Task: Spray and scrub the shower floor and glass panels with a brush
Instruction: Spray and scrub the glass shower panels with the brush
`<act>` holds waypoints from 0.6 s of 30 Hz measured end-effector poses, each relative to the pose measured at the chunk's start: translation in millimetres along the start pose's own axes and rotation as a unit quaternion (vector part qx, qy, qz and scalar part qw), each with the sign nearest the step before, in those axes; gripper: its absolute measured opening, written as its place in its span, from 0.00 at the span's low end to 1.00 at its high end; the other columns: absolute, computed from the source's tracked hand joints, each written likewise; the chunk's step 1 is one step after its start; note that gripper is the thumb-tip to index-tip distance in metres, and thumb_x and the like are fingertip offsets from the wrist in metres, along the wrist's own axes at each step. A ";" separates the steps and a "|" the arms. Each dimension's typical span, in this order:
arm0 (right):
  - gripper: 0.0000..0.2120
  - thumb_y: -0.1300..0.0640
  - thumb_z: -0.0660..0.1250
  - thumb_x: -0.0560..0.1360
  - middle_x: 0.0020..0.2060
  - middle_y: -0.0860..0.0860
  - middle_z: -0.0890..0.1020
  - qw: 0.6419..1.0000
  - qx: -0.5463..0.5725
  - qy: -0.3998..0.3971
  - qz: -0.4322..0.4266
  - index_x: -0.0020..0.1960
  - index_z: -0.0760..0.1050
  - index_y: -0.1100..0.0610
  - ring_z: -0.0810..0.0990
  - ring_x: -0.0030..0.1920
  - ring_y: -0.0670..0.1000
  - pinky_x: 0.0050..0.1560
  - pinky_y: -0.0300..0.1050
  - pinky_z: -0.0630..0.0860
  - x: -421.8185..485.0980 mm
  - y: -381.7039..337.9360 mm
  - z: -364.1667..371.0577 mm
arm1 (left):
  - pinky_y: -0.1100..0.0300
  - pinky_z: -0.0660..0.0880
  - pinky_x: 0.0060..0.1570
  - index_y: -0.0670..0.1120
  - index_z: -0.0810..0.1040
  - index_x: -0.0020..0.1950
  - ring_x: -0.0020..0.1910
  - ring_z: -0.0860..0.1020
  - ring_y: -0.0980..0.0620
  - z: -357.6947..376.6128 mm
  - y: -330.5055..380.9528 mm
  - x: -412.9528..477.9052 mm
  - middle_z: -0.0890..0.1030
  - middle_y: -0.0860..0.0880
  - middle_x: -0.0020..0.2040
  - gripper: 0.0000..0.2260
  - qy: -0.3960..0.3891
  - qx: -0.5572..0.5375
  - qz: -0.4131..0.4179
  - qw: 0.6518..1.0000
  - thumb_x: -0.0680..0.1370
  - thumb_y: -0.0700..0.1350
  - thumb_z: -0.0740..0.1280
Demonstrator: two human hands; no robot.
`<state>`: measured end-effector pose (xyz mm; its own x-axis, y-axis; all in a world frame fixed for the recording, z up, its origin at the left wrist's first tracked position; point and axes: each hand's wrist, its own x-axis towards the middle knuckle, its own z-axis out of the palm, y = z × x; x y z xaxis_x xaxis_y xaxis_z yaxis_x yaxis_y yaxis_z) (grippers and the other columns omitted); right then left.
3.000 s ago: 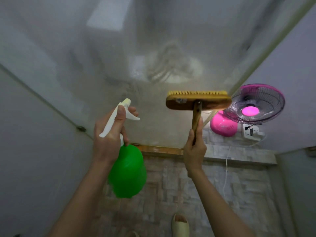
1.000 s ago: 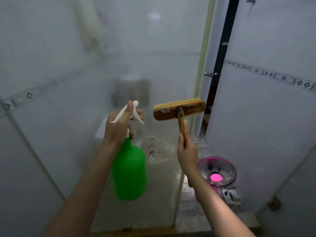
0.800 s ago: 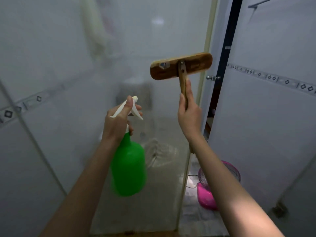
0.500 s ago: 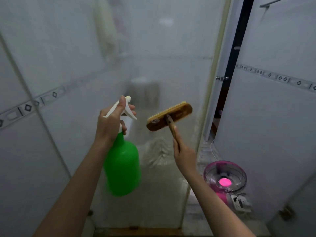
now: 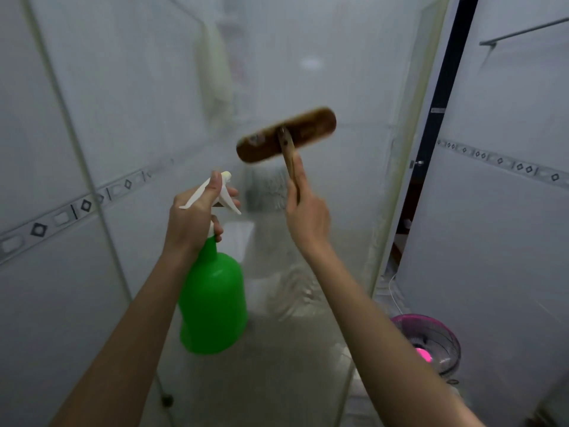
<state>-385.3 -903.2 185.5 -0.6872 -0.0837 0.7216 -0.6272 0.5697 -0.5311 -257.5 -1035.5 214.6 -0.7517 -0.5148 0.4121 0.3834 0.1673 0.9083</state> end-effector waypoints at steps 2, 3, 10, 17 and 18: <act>0.25 0.51 0.53 0.83 0.27 0.50 0.71 0.999 -0.004 0.014 -0.029 0.78 0.51 0.43 0.72 0.28 0.51 0.29 0.46 0.68 32.4 -19.6 -5.2 | 0.62 0.69 0.20 0.48 0.83 0.45 0.29 0.72 0.42 -3.6 5.8 5.5 0.86 0.44 0.47 0.17 0.001 0.004 0.005 1.000 0.83 0.55 0.61; 0.25 0.51 0.53 0.83 0.27 0.49 0.71 0.999 -0.002 0.015 -0.032 0.78 0.51 0.43 0.72 0.27 0.51 0.28 0.46 0.69 34.6 -19.3 -6.0 | 0.63 0.69 0.20 0.48 0.83 0.45 0.28 0.72 0.43 -6.3 8.6 8.2 0.86 0.45 0.46 0.17 0.003 0.005 0.006 1.000 0.83 0.56 0.61; 0.27 0.52 0.56 0.82 0.33 0.54 0.78 0.998 -0.009 -0.047 0.033 0.76 0.49 0.38 0.76 0.31 0.56 0.33 0.43 0.65 -60.4 32.0 3.5 | 0.64 0.67 0.20 0.53 0.86 0.41 0.33 0.75 0.37 -40.5 11.5 13.7 0.87 0.46 0.45 0.17 0.028 -0.029 0.038 0.998 0.81 0.60 0.62; 0.25 0.51 0.52 0.83 0.32 0.57 0.78 0.996 -0.041 -0.039 -0.069 0.78 0.51 0.43 0.76 0.30 0.57 0.30 0.51 0.73 38.2 -55.7 18.9 | 0.63 0.68 0.20 0.50 0.84 0.46 0.36 0.76 0.37 -63.3 29.0 19.8 0.87 0.45 0.47 0.17 0.043 -0.014 0.030 0.999 0.83 0.57 0.61; 0.25 0.51 0.53 0.83 0.33 0.57 0.79 0.996 -0.040 -0.043 -0.061 0.78 0.50 0.41 0.77 0.31 0.58 0.31 0.51 0.74 27.5 -48.3 21.2 | 0.63 0.68 0.20 0.49 0.83 0.46 0.33 0.75 0.39 -68.6 32.0 20.0 0.87 0.43 0.48 0.17 0.051 -0.012 0.033 0.998 0.83 0.57 0.61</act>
<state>-381.6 -950.4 221.6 -0.6380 -0.2246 0.7366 -0.6794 0.6144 -0.4011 -223.5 -1098.2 247.0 -0.6666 -0.5857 0.4612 0.4444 0.1846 0.8766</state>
